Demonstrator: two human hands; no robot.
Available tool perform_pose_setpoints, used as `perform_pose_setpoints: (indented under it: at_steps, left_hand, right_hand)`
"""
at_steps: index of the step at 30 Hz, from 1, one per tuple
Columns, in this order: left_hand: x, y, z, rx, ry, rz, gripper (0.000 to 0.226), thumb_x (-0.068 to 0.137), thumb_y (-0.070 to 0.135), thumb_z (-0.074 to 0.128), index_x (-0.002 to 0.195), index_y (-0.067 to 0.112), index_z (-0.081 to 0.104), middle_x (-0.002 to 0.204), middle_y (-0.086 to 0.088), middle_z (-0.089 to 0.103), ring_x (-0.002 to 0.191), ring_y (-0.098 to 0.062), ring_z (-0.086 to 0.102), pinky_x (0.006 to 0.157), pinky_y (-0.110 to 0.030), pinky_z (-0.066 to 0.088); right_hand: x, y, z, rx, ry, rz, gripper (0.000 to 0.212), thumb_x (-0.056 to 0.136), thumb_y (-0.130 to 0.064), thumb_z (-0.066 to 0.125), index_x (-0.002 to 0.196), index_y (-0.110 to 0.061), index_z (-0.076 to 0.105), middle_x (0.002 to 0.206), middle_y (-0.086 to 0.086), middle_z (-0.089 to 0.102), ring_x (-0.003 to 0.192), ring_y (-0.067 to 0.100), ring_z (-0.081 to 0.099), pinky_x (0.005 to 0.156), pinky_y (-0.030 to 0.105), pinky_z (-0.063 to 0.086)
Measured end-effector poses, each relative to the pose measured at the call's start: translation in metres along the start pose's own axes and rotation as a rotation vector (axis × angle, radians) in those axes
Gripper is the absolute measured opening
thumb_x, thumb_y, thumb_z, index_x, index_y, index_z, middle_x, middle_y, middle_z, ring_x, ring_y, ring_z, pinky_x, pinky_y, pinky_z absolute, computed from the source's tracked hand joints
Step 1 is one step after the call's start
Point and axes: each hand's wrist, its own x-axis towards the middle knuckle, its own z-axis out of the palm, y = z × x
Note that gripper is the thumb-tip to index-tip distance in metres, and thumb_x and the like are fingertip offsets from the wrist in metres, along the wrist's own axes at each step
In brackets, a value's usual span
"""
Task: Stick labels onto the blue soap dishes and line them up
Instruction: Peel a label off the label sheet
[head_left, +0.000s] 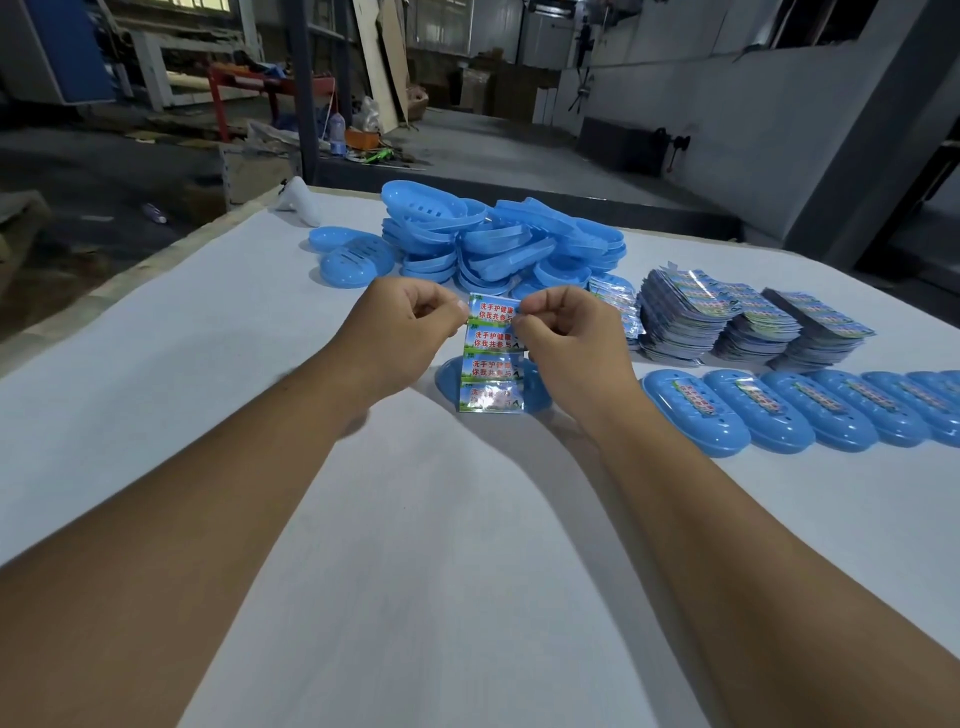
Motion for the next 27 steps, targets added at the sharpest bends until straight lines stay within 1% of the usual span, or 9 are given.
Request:
perform_pose_setpoints:
  at_steps: [3,6,8,11,14,18,21,25,27]
  left_hand:
    - [0.000,0.000,0.000,-0.001,-0.013,0.011,0.022,0.097,0.034,0.062,0.081,0.024,0.071,0.080,0.013,0.073,0.084,-0.008,0.068,0.062,-0.019,0.051]
    - [-0.001,0.001,0.001,-0.003,-0.044,0.035,0.021,0.099,0.033,0.061,0.082,0.024,0.071,0.083,0.011,0.074,0.086,-0.006,0.068,0.066,-0.022,0.058]
    - [-0.001,0.001,0.002,-0.001,-0.059,0.064,0.020,0.099,0.031,0.061,0.082,0.024,0.071,0.083,0.006,0.074,0.085,-0.008,0.067,0.069,-0.024,0.057]
    - [-0.002,0.003,0.001,0.014,-0.067,0.109,0.020,0.099,0.029,0.062,0.080,0.028,0.069,0.082,0.003,0.073,0.075,-0.003,0.064,0.064,-0.019,0.054]
    - [-0.002,0.004,0.002,0.032,-0.066,0.148,0.021,0.098,0.027,0.063,0.079,0.030,0.068,0.082,0.003,0.073,0.069,0.005,0.059,0.059,-0.012,0.049]
    - [-0.004,0.006,0.004,0.064,-0.061,0.171,0.019,0.097,0.027,0.064,0.079,0.032,0.069,0.081,0.008,0.073,0.073,0.001,0.062,0.065,-0.016,0.050]
    - [-0.006,0.007,0.004,0.071,-0.070,0.171,0.014,0.097,0.026,0.064,0.086,0.028,0.071,0.081,0.010,0.072,0.072,0.006,0.061,0.062,-0.009,0.048]
    - [-0.008,0.008,0.005,0.076,-0.077,0.184,0.012,0.097,0.021,0.065,0.090,0.019,0.074,0.077,0.011,0.070,0.068,0.007,0.059,0.062,-0.007,0.045]
    - [-0.009,0.008,0.006,0.099,-0.074,0.195,0.012,0.096,0.020,0.064,0.091,0.016,0.074,0.078,0.007,0.071,0.068,0.001,0.059,0.066,-0.014,0.049]
  right_hand:
    - [0.001,0.001,0.001,-0.025,0.015,0.002,0.013,0.090,-0.008,0.069,0.085,-0.020,0.067,0.076,-0.006,0.071,0.077,0.009,0.071,0.075,0.034,0.062]
    - [0.000,0.002,0.002,-0.160,0.038,-0.045,0.006,0.089,-0.023,0.074,0.084,-0.025,0.071,0.085,-0.008,0.073,0.076,0.011,0.070,0.070,0.034,0.060]
    - [-0.002,0.000,0.002,-0.210,0.034,-0.079,0.009,0.086,-0.031,0.074,0.079,-0.026,0.073,0.077,-0.010,0.072,0.067,0.007,0.065,0.065,0.033,0.057]
    - [-0.007,-0.005,0.003,-0.214,0.010,-0.097,0.018,0.085,-0.039,0.073,0.073,-0.026,0.075,0.068,-0.012,0.072,0.061,0.003,0.062,0.060,0.030,0.055]
    - [-0.011,-0.009,0.003,-0.211,-0.003,-0.108,0.019,0.086,-0.039,0.073,0.070,-0.030,0.075,0.067,-0.015,0.073,0.062,0.002,0.066,0.060,0.028,0.056]
    - [-0.014,-0.012,0.004,-0.192,-0.013,-0.103,0.017,0.086,-0.038,0.072,0.074,-0.027,0.079,0.065,-0.015,0.073,0.059,-0.001,0.065,0.054,0.018,0.049]
    - [-0.016,-0.014,0.003,-0.185,-0.019,-0.114,0.017,0.087,-0.033,0.071,0.073,-0.029,0.079,0.064,-0.015,0.073,0.058,-0.002,0.066,0.051,0.013,0.046]
    - [-0.017,-0.014,0.005,-0.259,-0.018,-0.135,0.023,0.082,-0.029,0.066,0.061,-0.030,0.073,0.056,-0.014,0.068,0.051,0.002,0.059,0.051,0.024,0.050]
    - [-0.018,-0.014,0.007,-0.287,-0.018,-0.156,0.029,0.081,-0.027,0.063,0.052,-0.029,0.066,0.046,-0.013,0.059,0.043,0.004,0.050,0.050,0.024,0.044]
